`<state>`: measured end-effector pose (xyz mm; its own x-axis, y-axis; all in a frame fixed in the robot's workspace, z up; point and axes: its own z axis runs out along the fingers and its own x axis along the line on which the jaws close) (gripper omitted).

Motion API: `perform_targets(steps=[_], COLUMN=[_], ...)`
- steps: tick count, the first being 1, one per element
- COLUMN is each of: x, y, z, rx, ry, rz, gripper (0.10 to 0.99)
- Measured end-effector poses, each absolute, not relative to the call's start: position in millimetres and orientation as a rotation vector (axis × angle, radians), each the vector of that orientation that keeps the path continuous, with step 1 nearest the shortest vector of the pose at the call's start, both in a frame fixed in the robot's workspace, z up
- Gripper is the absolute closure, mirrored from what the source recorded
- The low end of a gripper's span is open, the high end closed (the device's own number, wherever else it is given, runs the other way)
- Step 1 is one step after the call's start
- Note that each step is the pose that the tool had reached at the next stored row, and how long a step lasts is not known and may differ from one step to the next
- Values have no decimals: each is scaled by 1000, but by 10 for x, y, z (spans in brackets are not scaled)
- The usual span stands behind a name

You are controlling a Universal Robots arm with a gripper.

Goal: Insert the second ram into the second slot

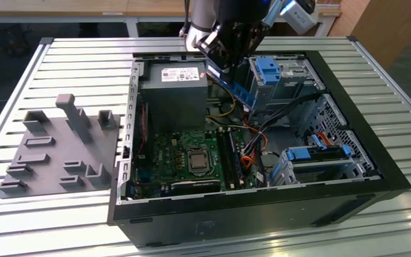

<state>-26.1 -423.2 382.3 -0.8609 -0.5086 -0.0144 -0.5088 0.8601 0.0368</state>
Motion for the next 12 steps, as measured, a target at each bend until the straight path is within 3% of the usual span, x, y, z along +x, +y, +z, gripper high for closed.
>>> perform_targets(steps=[12], x=[-261], y=[-4232], z=[3821], rx=[-651], ry=[3066], rz=[61], gripper=[957])
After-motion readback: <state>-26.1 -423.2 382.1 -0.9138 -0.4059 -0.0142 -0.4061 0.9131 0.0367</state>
